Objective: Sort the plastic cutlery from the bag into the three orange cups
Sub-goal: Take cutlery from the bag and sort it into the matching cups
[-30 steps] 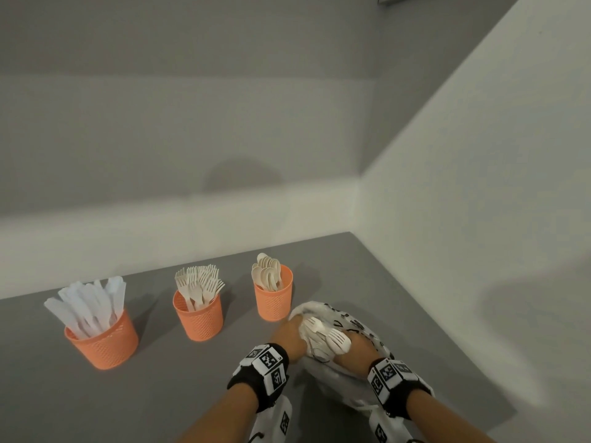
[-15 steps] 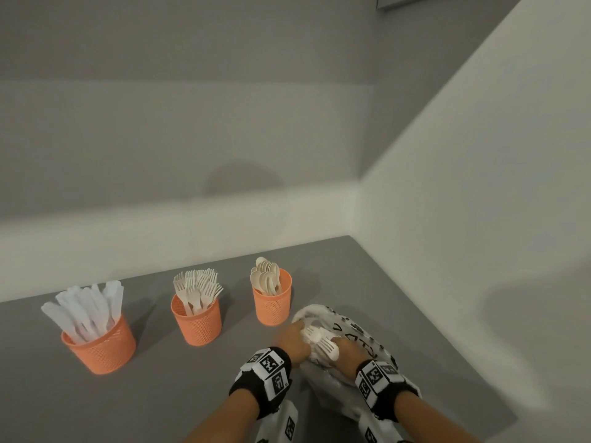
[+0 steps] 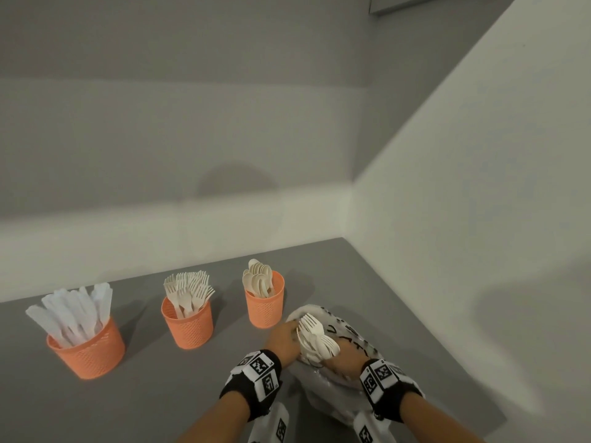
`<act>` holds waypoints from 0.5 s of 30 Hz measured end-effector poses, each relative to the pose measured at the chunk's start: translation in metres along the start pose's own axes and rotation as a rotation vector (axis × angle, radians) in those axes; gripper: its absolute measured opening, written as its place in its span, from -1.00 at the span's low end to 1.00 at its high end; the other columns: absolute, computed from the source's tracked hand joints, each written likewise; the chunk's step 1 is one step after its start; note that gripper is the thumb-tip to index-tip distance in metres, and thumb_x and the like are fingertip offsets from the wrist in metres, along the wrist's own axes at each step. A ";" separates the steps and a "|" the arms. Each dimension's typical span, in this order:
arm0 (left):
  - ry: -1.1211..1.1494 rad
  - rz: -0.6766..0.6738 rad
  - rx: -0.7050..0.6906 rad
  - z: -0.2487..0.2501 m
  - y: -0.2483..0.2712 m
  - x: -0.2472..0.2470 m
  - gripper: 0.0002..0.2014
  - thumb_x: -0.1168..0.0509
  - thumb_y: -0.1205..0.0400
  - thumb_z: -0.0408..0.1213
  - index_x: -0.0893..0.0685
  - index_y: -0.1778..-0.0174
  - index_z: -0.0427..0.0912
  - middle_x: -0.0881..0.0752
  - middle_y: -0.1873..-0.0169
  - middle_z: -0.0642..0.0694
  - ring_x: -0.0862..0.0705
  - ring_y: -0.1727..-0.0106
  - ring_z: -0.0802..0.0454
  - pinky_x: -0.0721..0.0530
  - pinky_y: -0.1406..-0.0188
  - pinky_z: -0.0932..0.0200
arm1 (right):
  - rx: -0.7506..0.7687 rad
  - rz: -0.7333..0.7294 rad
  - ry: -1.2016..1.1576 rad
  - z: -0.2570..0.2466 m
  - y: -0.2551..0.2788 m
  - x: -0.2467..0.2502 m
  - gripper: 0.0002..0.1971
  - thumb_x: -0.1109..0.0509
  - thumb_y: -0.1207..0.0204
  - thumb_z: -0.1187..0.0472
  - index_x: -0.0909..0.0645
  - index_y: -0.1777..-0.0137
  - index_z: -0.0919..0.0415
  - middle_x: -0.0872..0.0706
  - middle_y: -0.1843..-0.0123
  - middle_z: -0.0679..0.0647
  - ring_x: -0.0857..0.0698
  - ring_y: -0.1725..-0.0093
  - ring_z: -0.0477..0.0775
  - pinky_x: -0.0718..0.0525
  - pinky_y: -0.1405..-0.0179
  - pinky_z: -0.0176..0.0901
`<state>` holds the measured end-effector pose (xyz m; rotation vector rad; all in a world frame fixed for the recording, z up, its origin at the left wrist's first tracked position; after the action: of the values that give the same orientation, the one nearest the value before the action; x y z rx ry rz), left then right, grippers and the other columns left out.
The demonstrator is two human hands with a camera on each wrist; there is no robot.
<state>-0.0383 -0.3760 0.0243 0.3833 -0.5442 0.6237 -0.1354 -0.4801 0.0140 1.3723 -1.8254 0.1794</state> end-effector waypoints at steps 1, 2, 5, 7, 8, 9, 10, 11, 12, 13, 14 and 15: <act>0.012 0.006 -0.012 -0.001 -0.001 0.000 -0.57 -0.12 -0.60 -0.51 -0.53 -0.40 -0.23 -0.63 -0.33 -0.18 -0.60 -0.33 -0.09 -0.47 -0.34 0.24 | -0.006 -0.009 0.021 -0.003 0.000 -0.002 -0.65 -0.24 -0.62 0.08 -0.52 -0.37 0.14 -0.64 -0.34 0.09 -0.60 -0.23 0.04 -0.49 -0.29 -0.23; -0.005 0.008 -0.002 -0.001 -0.001 0.000 -0.60 -0.12 -0.63 -0.47 -0.56 -0.38 -0.20 -0.65 -0.31 -0.17 -0.62 -0.31 -0.08 -0.49 -0.37 0.19 | 0.000 -0.016 0.031 -0.004 -0.001 -0.003 -0.65 -0.21 -0.63 0.09 -0.52 -0.36 0.17 -0.64 -0.33 0.12 -0.60 -0.21 0.05 -0.48 -0.26 -0.24; -0.093 0.042 0.035 -0.001 -0.001 0.001 -0.68 -0.12 -0.69 -0.28 -0.65 -0.30 -0.21 -0.71 -0.21 -0.17 -0.65 -0.23 -0.11 -0.54 -0.29 0.12 | 0.020 -0.002 -0.034 -0.005 -0.003 -0.003 -0.72 -0.30 -0.56 0.24 -0.56 -0.26 0.22 -0.68 -0.14 0.10 -0.62 -0.03 -0.02 -0.49 0.00 -0.45; -0.124 0.052 0.057 -0.001 -0.003 0.000 -0.69 -0.15 -0.68 -0.25 -0.68 -0.20 -0.33 -0.72 -0.15 -0.24 -0.66 -0.18 -0.17 -0.55 -0.21 0.12 | 0.025 0.062 -0.214 -0.006 -0.003 0.003 -0.80 -0.37 -0.43 0.42 -0.58 0.00 0.16 -0.67 0.13 0.04 -0.65 0.28 -0.14 -0.53 0.29 -0.44; -0.139 0.039 0.066 0.002 -0.002 -0.001 -0.70 -0.16 -0.68 -0.25 -0.66 -0.18 -0.35 -0.71 -0.15 -0.26 -0.66 -0.18 -0.17 -0.55 -0.18 0.14 | 0.013 0.105 -0.297 -0.006 -0.003 0.008 -0.79 -0.36 -0.39 0.48 -0.58 0.12 0.15 -0.66 0.26 0.04 -0.61 0.45 -0.18 -0.55 0.40 -0.37; -0.143 0.037 0.061 0.003 -0.003 -0.002 -0.70 -0.17 -0.68 -0.25 -0.65 -0.20 -0.33 -0.70 -0.16 -0.25 -0.66 -0.18 -0.17 -0.54 -0.17 0.17 | -0.002 0.158 -0.369 -0.007 -0.002 0.016 -0.80 -0.36 -0.39 0.51 -0.58 0.20 0.18 -0.65 0.39 0.04 -0.57 0.57 -0.19 -0.55 0.48 -0.32; -0.125 0.016 0.062 0.005 -0.003 -0.002 -0.69 -0.16 -0.68 -0.22 -0.63 -0.24 -0.29 -0.69 -0.18 -0.23 -0.66 -0.20 -0.15 -0.54 -0.20 0.16 | -0.003 0.207 -0.426 -0.010 -0.001 0.024 -0.81 -0.36 -0.40 0.52 -0.59 0.27 0.21 -0.64 0.51 0.00 -0.55 0.64 -0.18 -0.55 0.54 -0.32; -0.100 -0.010 0.053 0.006 -0.004 -0.003 -0.68 -0.15 -0.69 -0.19 -0.62 -0.26 -0.26 -0.68 -0.20 -0.22 -0.65 -0.21 -0.14 -0.54 -0.24 0.13 | 0.001 0.251 -0.478 -0.015 0.001 0.034 -0.81 -0.36 -0.41 0.51 -0.59 0.31 0.23 -0.61 0.60 -0.04 -0.54 0.67 -0.18 -0.55 0.57 -0.34; -0.067 -0.027 0.047 0.011 -0.002 -0.001 -0.68 -0.14 -0.69 -0.17 -0.63 -0.25 -0.25 -0.68 -0.20 -0.22 -0.65 -0.21 -0.13 -0.53 -0.25 0.10 | 0.014 0.292 -0.536 -0.020 0.001 0.044 -0.81 -0.36 -0.43 0.50 -0.58 0.33 0.23 -0.60 0.64 -0.05 -0.54 0.67 -0.17 -0.56 0.57 -0.35; -0.012 -0.009 0.030 0.015 -0.001 0.002 -0.68 -0.14 -0.70 -0.17 -0.65 -0.21 -0.27 -0.70 -0.16 -0.23 -0.66 -0.18 -0.12 -0.53 -0.22 0.08 | 0.031 0.318 -0.591 -0.027 0.003 0.055 -0.83 -0.36 -0.44 0.48 -0.58 0.30 0.23 -0.60 0.61 -0.02 -0.56 0.63 -0.12 -0.58 0.54 -0.32; 0.065 0.039 0.015 0.019 0.002 0.008 -0.69 -0.15 -0.70 -0.19 -0.69 -0.13 -0.30 -0.73 -0.08 -0.25 -0.68 -0.09 -0.10 -0.56 -0.17 0.08 | 0.054 0.331 -0.653 -0.035 0.005 0.064 -0.86 -0.36 -0.46 0.45 -0.58 0.24 0.23 -0.60 0.55 0.04 -0.57 0.58 -0.05 -0.60 0.50 -0.27; 0.149 0.118 -0.005 0.021 0.005 0.017 -0.71 -0.14 -0.70 -0.23 -0.72 -0.04 -0.32 -0.75 0.01 -0.24 -0.68 0.00 -0.06 -0.57 -0.10 0.08 | 0.083 0.334 -0.722 -0.045 0.007 0.072 -0.88 -0.35 -0.49 0.43 -0.57 0.20 0.22 -0.58 0.50 0.08 -0.56 0.53 0.00 -0.62 0.47 -0.23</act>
<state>-0.0380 -0.3754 0.0518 0.2985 -0.4277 0.7577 -0.1223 -0.5055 0.0942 1.2666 -2.6720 -0.0873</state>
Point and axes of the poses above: each hand's wrist, its own y-axis away from the middle knuckle, its own x-axis out of the back of the hand, z = x × y, the point moved 3 cm from there along -y, towards the middle knuckle
